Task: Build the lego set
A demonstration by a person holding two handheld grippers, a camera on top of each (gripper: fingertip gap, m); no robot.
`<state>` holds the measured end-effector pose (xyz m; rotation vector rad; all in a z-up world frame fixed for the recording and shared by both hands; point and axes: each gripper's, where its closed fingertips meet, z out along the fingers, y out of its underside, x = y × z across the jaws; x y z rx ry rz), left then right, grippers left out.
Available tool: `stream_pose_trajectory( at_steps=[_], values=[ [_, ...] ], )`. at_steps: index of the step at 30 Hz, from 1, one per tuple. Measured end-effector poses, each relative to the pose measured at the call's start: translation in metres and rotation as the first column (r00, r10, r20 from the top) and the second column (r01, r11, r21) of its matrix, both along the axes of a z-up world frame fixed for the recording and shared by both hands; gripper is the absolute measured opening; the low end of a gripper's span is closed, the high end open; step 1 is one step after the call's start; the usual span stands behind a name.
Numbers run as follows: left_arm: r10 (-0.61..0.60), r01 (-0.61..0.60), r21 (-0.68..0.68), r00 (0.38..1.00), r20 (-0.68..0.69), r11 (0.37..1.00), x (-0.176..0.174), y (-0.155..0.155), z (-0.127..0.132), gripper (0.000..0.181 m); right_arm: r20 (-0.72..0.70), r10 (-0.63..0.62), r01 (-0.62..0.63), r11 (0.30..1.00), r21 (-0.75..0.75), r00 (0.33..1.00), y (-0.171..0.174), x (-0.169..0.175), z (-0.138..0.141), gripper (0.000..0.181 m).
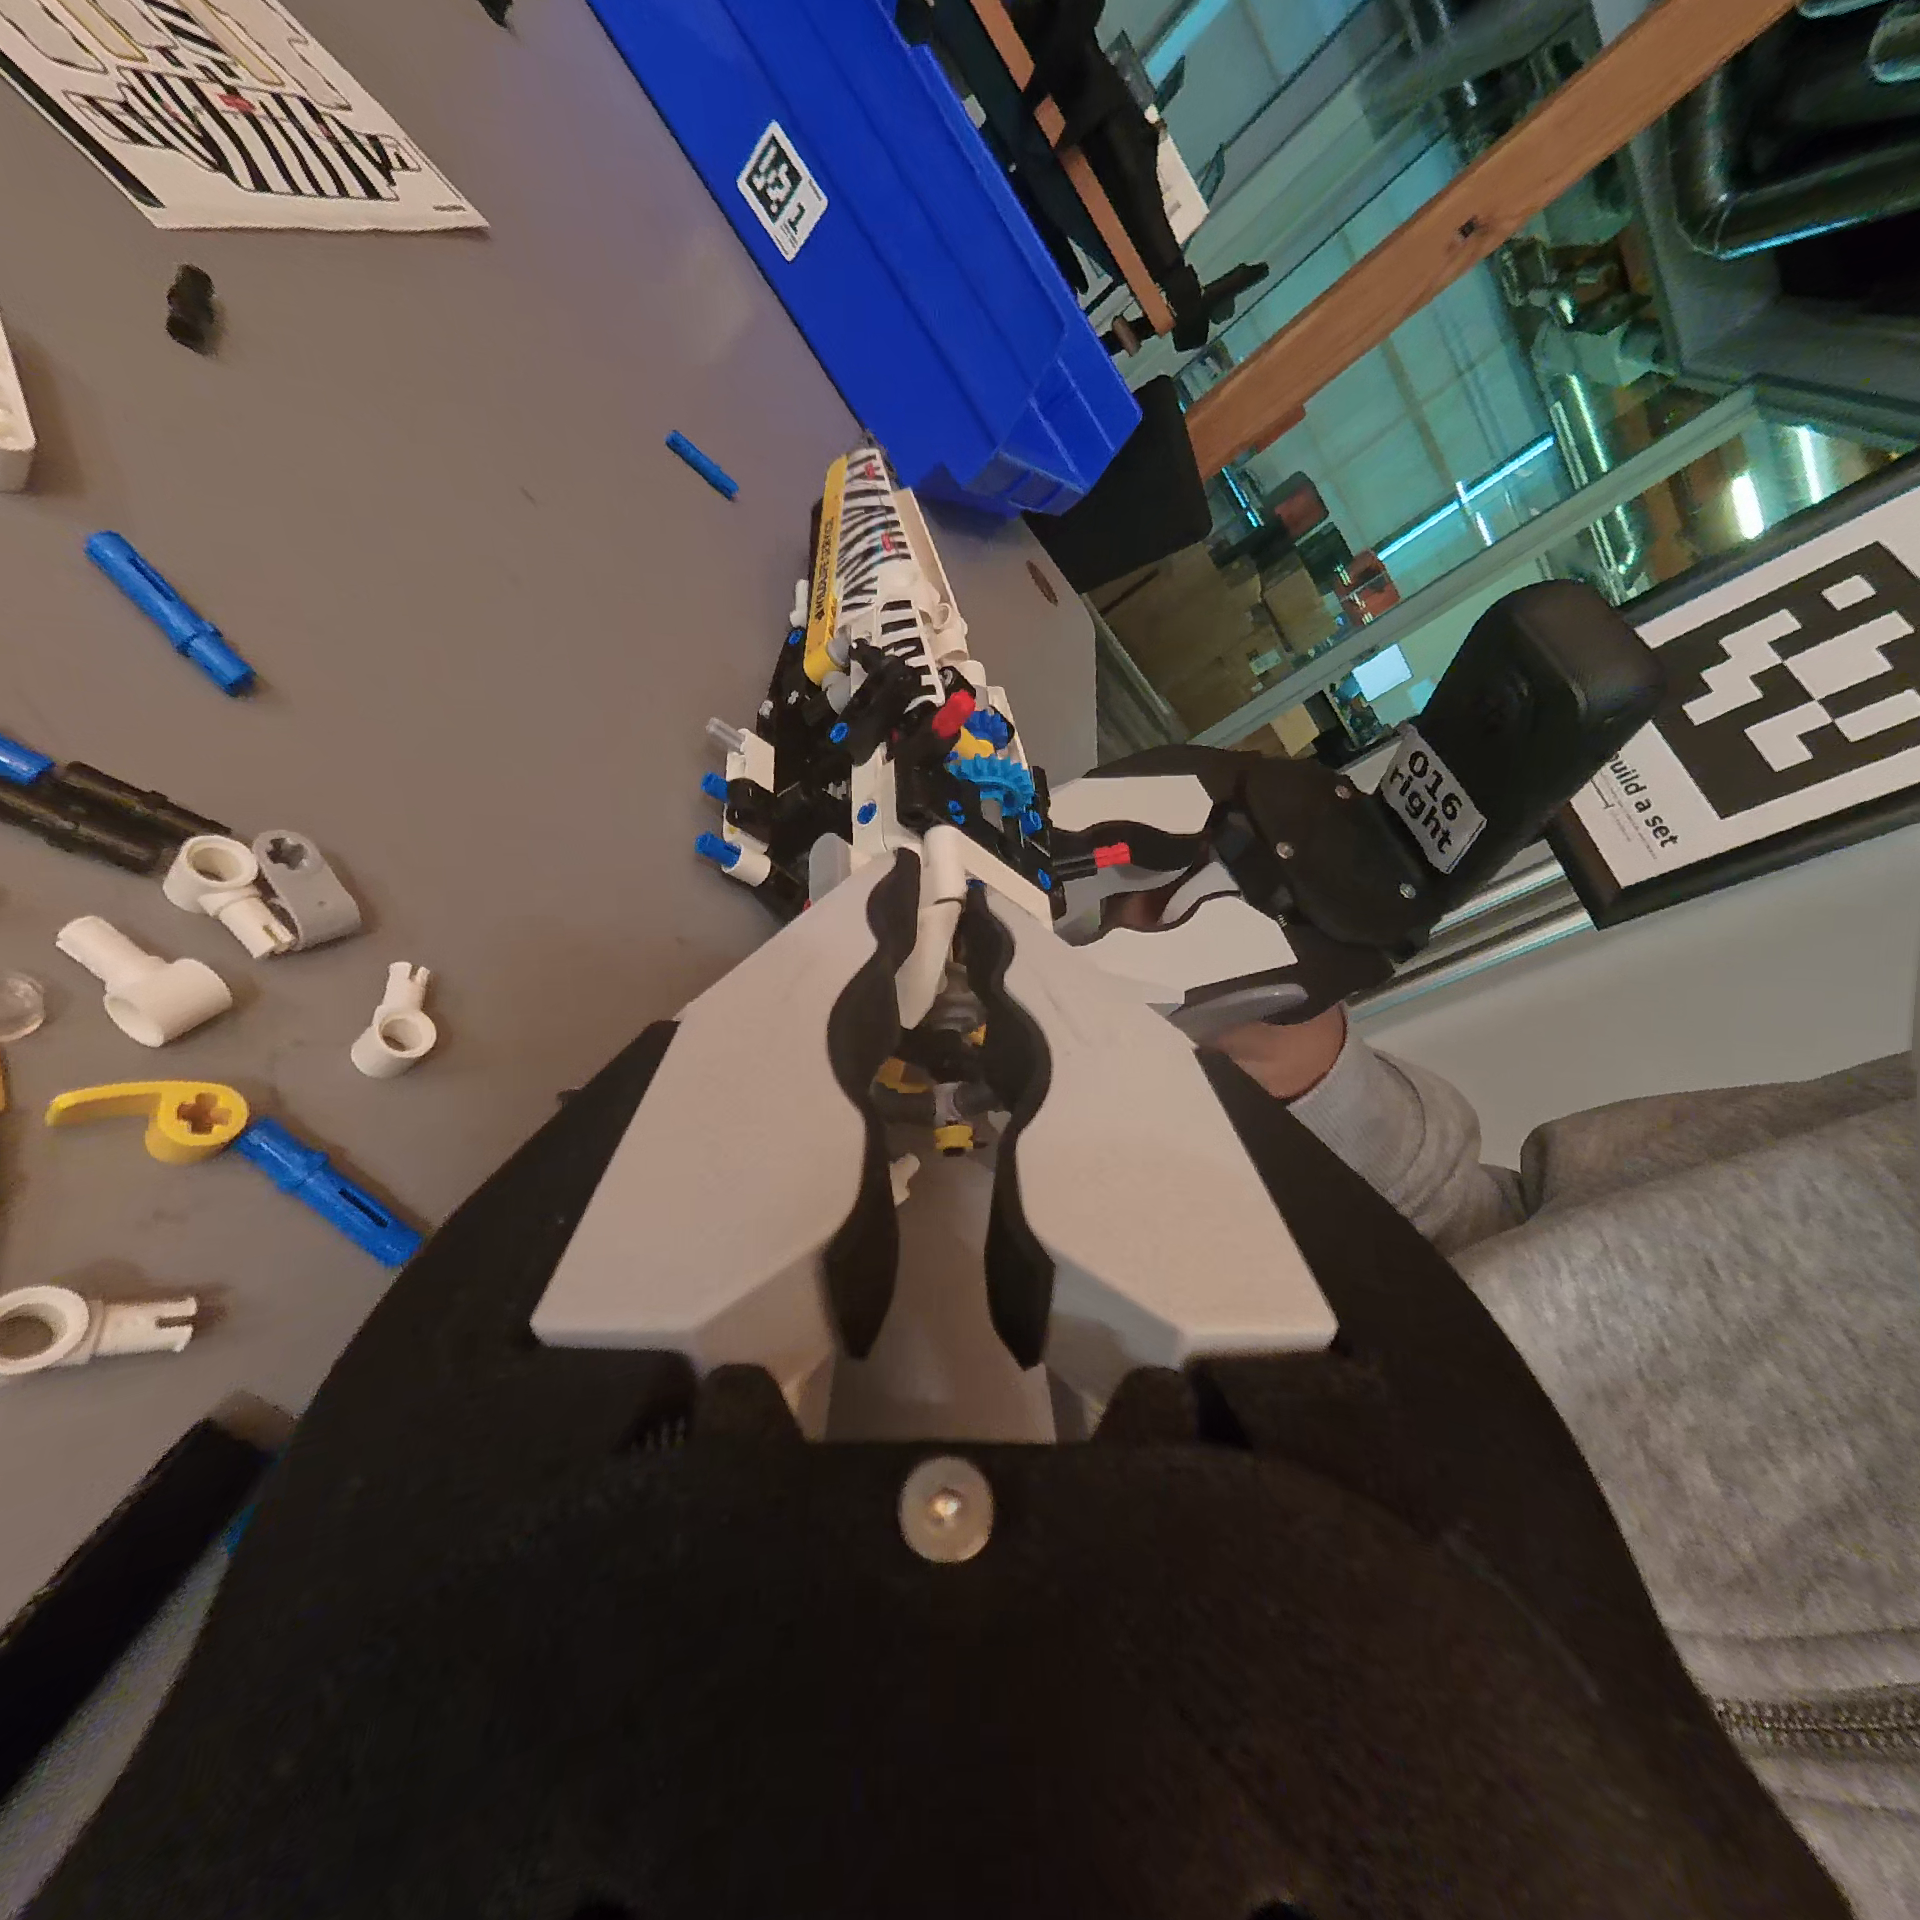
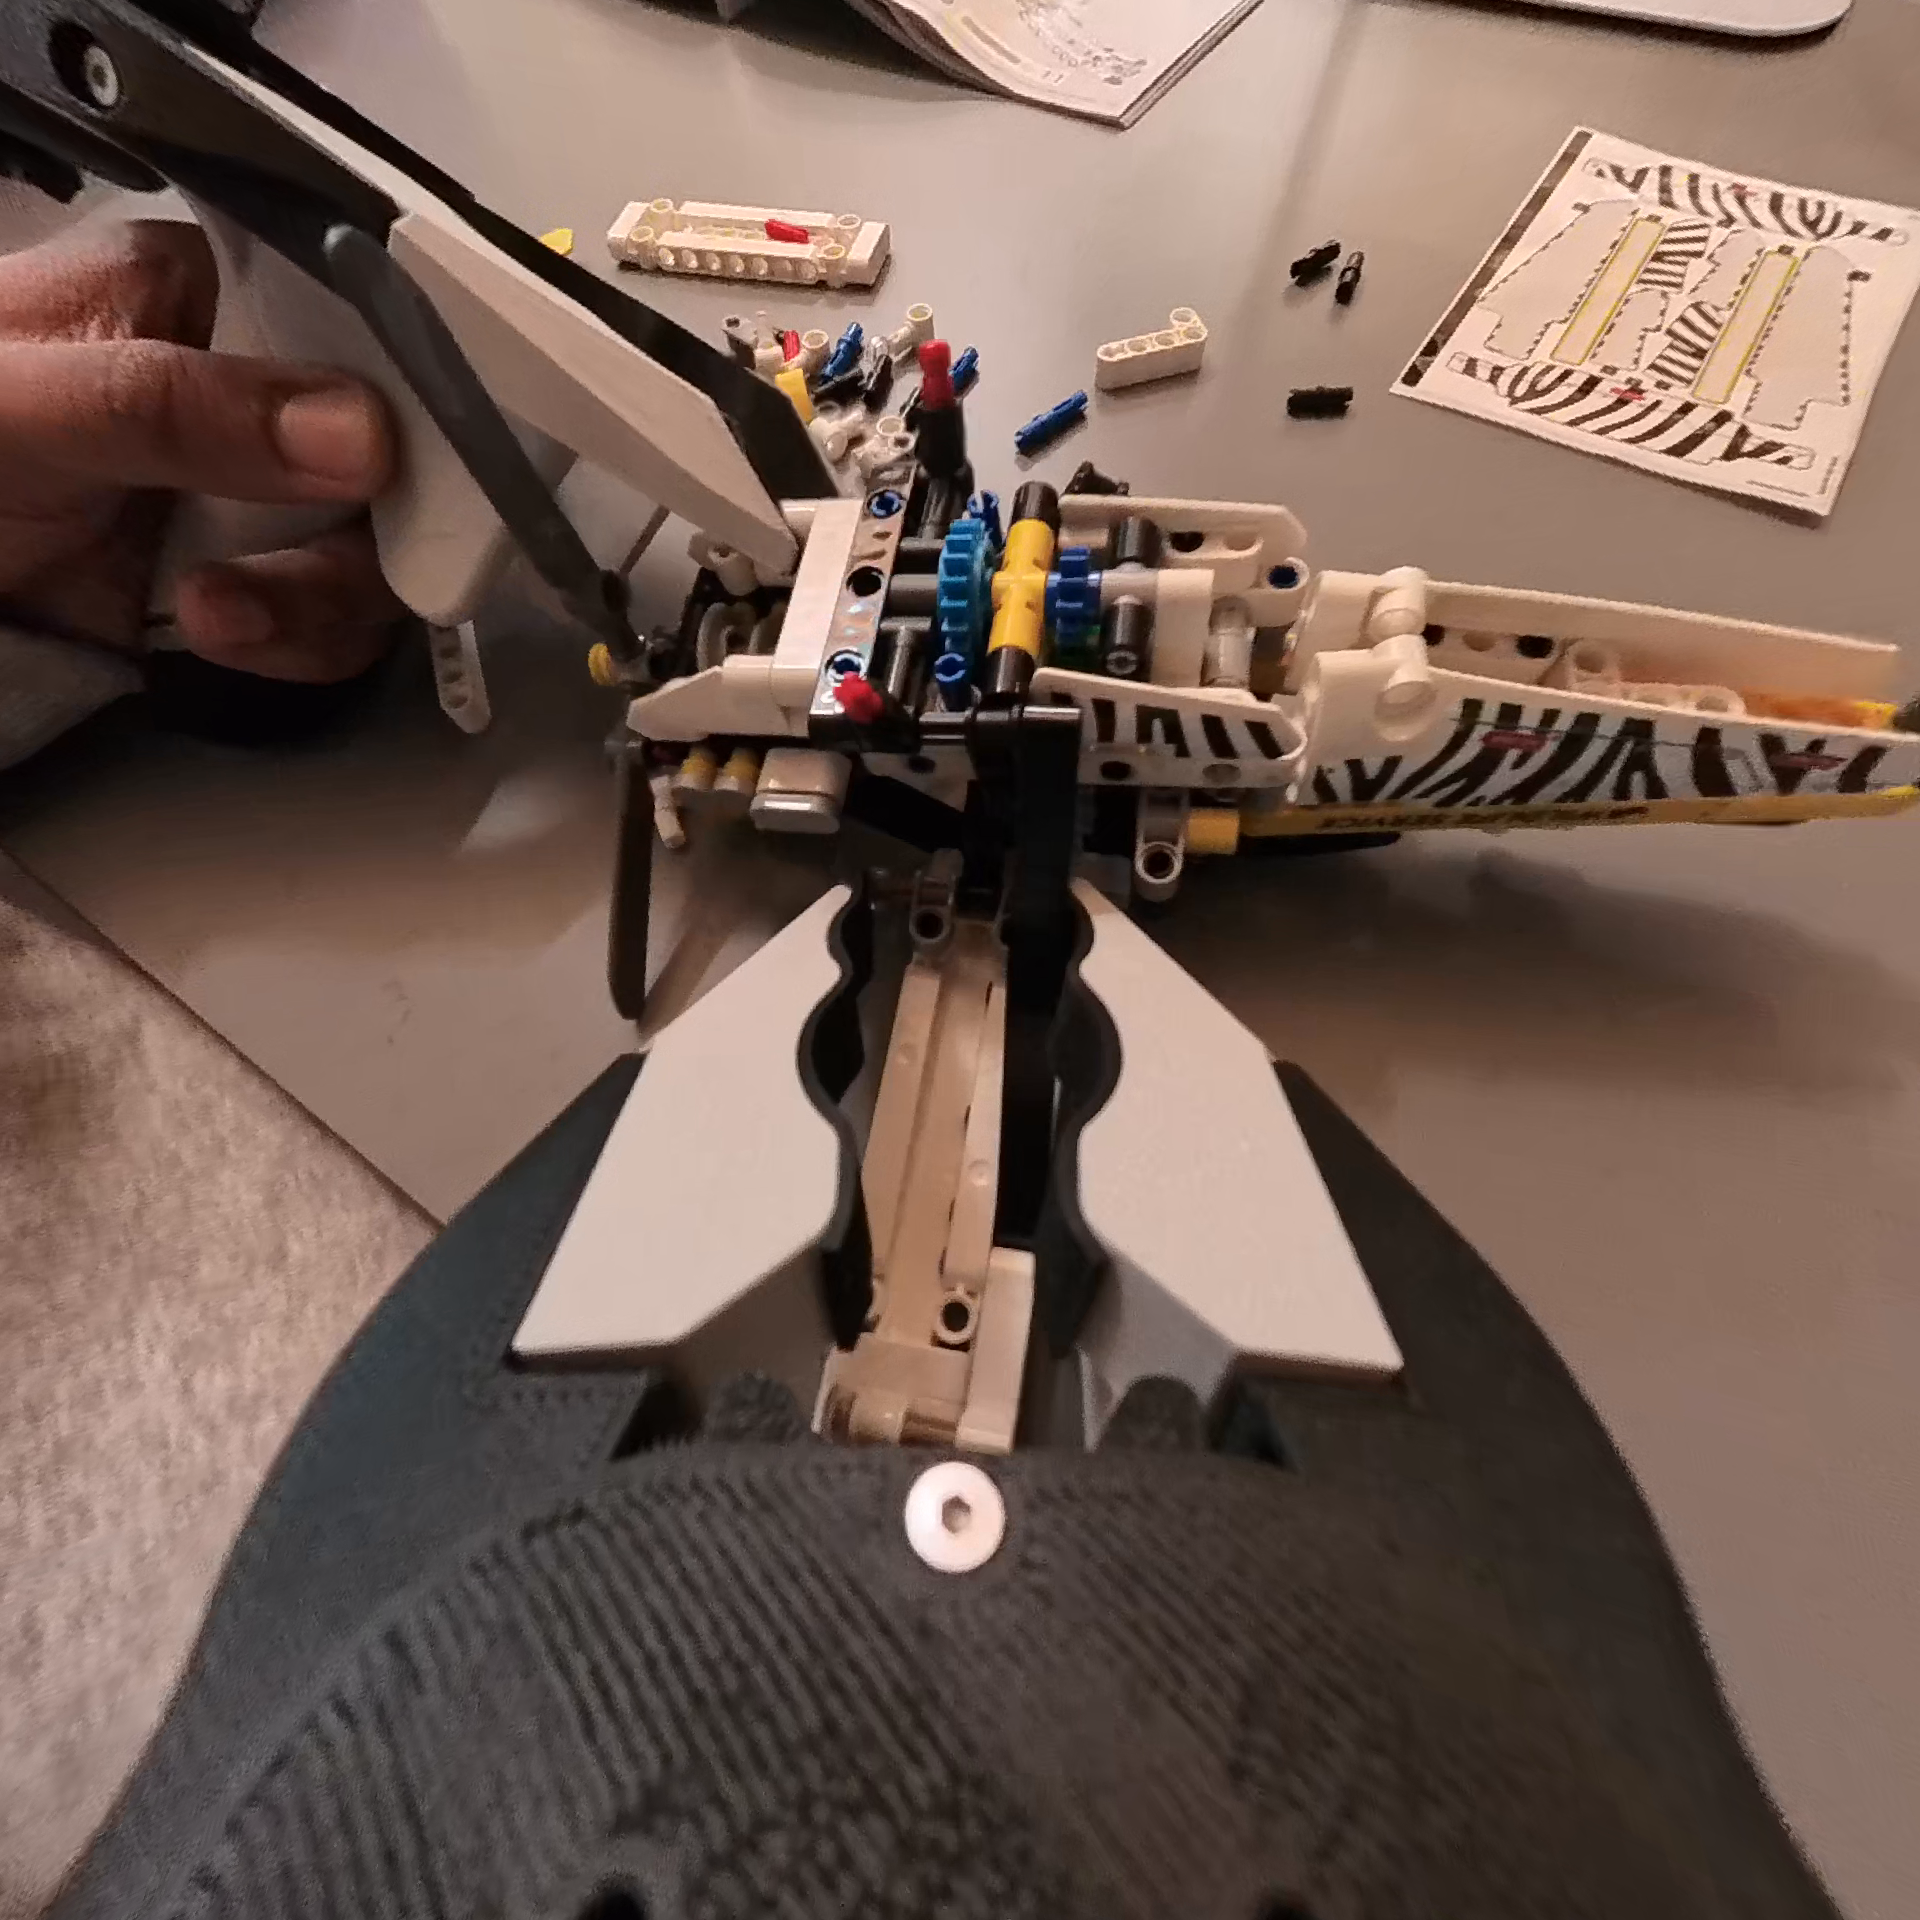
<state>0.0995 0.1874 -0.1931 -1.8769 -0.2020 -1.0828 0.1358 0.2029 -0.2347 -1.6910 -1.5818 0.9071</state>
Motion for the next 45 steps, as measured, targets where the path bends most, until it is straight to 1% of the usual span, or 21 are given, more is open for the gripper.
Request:
stream_pose_trajectory(
  at_steps=[5, 9, 10, 12, 14, 15, 18, 20, 23, 25, 27, 29, 31, 32, 34, 35, 36, 38, 40, 41, 45],
  values=[
    [0.013, -0.012, -0.007, 1.0, 0.017, 1.0, -0.004, 0.001, 0.0, 0.007, 0.064, 0.001, -0.001, 1.0, 0.002, 0.998, -0.002, -0.001, 0.001, 0.033],
    [0.026, -0.026, -0.003, 0.999, 0.018, 1.0, -0.008, 0.001, 0.002, 0.007, 0.053, -0.021, 0.022, 0.999, -0.024, 0.998, -0.008, -0.001, 0.003, 0.032],
    [0.03, -0.03, 0.002, 0.999, 0.031, 1.0, -0.009, 0.001, 0.004, 0.007, 0.044, -0.017, 0.018, 0.999, -0.033, 0.999, -0.011, -0.001, 0.004, 0.029],
    [0.069, -0.069, 0.021, 0.997, 0.037, 0.997, -0.018, 0.002, 0.009, 0.011, 0.019, 0.012, -0.01, 0.997, -0.073, 1.0, -0.021, 0.0, 0.005, 0.034],
    [0.121, -0.123, 0.05, 0.992, 0.037, 0.991, -0.031, 0.0, 0.018, 0.023, -0.011, 0.038, -0.039, 0.991, -0.124, 0.999, -0.031, 0.001, 0.007, 0.049],
    [0.157, -0.159, 0.067, 0.987, 0.029, 0.985, -0.038, -0.002, 0.024, 0.025, -0.027, 0.047, -0.05, 0.989, -0.141, 0.999, -0.033, 0.002, 0.008, 0.053],
    [0.289, -0.28, 0.15, 0.956, -0.039, 0.948, -0.052, -0.017, 0.046, 0.028, -0.073, 0.087, -0.098, 0.982, -0.164, 0.994, -0.035, 0.011, 0.012, 0.055],
    [0.334, -0.303, 0.208, 0.934, -0.131, 0.93, -0.04, -0.033, 0.06, 0.027, -0.127, 0.103, -0.128, 0.971, -0.204, 0.986, -0.034, 0.017, 0.02, 0.056],
    [0.335, -0.255, 0.297, 0.906, -0.258, 0.92, 0.007, -0.056, 0.072, 0.02, -0.222, 0.123, -0.186, 0.939, -0.289, 0.967, -0.033, 0.026, 0.034, 0.061],
    [0.293, -0.183, 0.317, 0.891, -0.346, 0.931, 0.047, -0.066, 0.063, 0.002, -0.262, 0.112, -0.196, 0.927, -0.321, 0.959, -0.026, 0.032, 0.04, 0.062],
    [0.254, -0.14, 0.26, 0.84, -0.479, 0.955, 0.073, -0.067, 0.034, 0.0, -0.276, 0.103, -0.196, 0.921, -0.336, 0.956, -0.02, 0.037, 0.04, 0.059],
    [0.214, -0.143, 0.166, 0.793, -0.57, 0.976, 0.085, -0.062, 0.005, 0.0, -0.279, 0.09, -0.186, 0.922, -0.34, 0.956, -0.016, 0.041, 0.038, 0.05],
    [0.232, -0.214, 0.104, 0.759, -0.608, 0.971, 0.081, -0.054, -0.01, 0.0, -0.261, 0.074, -0.163, 0.928, -0.336, 0.963, -0.013, 0.041, 0.033, 0.044],
    [0.232, -0.243, 0.067, 0.754, -0.615, 0.968, 0.079, -0.05, -0.017, 0.0, -0.234, 0.063, -0.139, 0.935, -0.326, 0.97, -0.012, 0.042, 0.028, 0.042],
    [0.235, -0.305, -0.009, 0.751, -0.617, 0.952, 0.071, -0.045, -0.029, 0.0, -0.178, 0.035, -0.085, 0.957, -0.277, 0.983, -0.009, 0.042, 0.015, 0.036],
    [0.241, -0.332, -0.039, 0.755, -0.61, 0.943, 0.067, -0.043, -0.033, 0.0, -0.175, 0.02, -0.065, 0.965, -0.255, 0.984, -0.009, 0.042, 0.014, 0.027],
    [0.251, -0.35, -0.055, 0.764, -0.595, 0.935, 0.065, -0.041, -0.035, 0.0, -0.18, 0.017, -0.061, 0.968, -0.242, 0.983, -0.012, 0.042, 0.014, 0.031],
    [0.281, -0.381, -0.066, 0.778, -0.562, 0.922, 0.06, -0.039, -0.036, 0.0, -0.189, 0.049, -0.094, 0.968, -0.235, 0.981, -0.023, 0.041, 0.015, 0.032],
    [0.301, -0.412, -0.082, 0.774, -0.558, 0.907, 0.052, -0.038, -0.039, 0.0, -0.203, 0.077, -0.129, 0.959, -0.251, 0.976, -0.033, 0.039, 0.016, 0.032],
    [0.31, -0.429, -0.089, 0.766, -0.563, 0.899, 0.048, -0.037, -0.04, 0.0, -0.208, 0.082, -0.136, 0.956, -0.261, 0.975, -0.036, 0.038, 0.017, 0.035],
    [0.338, -0.481, -0.091, 0.726, -0.599, 0.872, 0.032, -0.035, -0.042, 0.0, -0.228, 0.113, -0.181, 0.935, -0.304, 0.967, -0.049, 0.034, 0.02, 0.036]
  ],
)
